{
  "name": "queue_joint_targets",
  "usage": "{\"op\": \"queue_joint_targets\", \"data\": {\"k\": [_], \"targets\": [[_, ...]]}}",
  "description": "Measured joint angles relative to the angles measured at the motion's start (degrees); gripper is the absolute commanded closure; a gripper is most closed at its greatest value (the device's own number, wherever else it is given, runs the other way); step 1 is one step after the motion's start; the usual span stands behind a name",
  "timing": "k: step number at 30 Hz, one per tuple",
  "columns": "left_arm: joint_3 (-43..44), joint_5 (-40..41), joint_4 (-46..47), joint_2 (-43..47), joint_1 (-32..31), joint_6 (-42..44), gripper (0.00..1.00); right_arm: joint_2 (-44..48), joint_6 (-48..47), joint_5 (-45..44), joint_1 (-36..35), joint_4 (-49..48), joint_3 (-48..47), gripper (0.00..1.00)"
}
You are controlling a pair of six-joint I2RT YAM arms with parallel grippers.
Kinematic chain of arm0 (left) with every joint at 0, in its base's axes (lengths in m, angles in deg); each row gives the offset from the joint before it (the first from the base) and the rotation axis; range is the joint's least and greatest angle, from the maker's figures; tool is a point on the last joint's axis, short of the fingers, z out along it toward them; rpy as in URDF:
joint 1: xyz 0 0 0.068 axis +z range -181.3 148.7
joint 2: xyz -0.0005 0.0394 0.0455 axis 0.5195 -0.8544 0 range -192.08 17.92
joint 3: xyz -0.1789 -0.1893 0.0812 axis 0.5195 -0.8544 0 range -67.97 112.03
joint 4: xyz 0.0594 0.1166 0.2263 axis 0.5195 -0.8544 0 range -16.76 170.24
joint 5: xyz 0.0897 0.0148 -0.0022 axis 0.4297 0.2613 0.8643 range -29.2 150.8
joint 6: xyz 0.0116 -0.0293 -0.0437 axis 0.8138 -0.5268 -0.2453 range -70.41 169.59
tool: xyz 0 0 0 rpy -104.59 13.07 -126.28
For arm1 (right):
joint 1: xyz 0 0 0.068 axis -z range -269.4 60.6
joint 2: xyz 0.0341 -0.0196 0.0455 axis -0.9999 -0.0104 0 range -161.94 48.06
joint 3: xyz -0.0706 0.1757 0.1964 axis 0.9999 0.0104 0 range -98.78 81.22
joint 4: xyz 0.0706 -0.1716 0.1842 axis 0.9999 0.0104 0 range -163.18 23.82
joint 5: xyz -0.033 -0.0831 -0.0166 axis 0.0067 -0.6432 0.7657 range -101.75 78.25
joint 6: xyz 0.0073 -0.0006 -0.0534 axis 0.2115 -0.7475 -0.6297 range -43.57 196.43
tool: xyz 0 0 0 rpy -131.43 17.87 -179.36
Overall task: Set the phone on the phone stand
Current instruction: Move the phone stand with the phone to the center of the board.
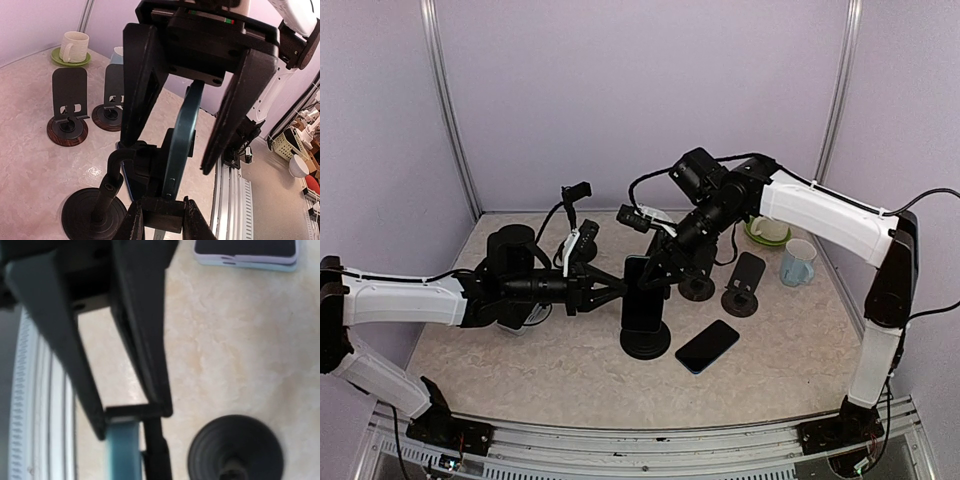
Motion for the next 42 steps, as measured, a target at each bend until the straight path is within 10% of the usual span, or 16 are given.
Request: {"op": "queue_joint_targets", "data": {"k": [13,42], "targets": [[0.0,1.3,0.0,0.3,0.0,0.0,1.00,6.6,2.3,1.6,0.1,-5.3,4.2,0.13],[-2.3,2.7,3.7,1.0,0.4,-1.6,0.73,18.9,14.7,9.3,5.8,-33.2,34.1,0.45]]}}
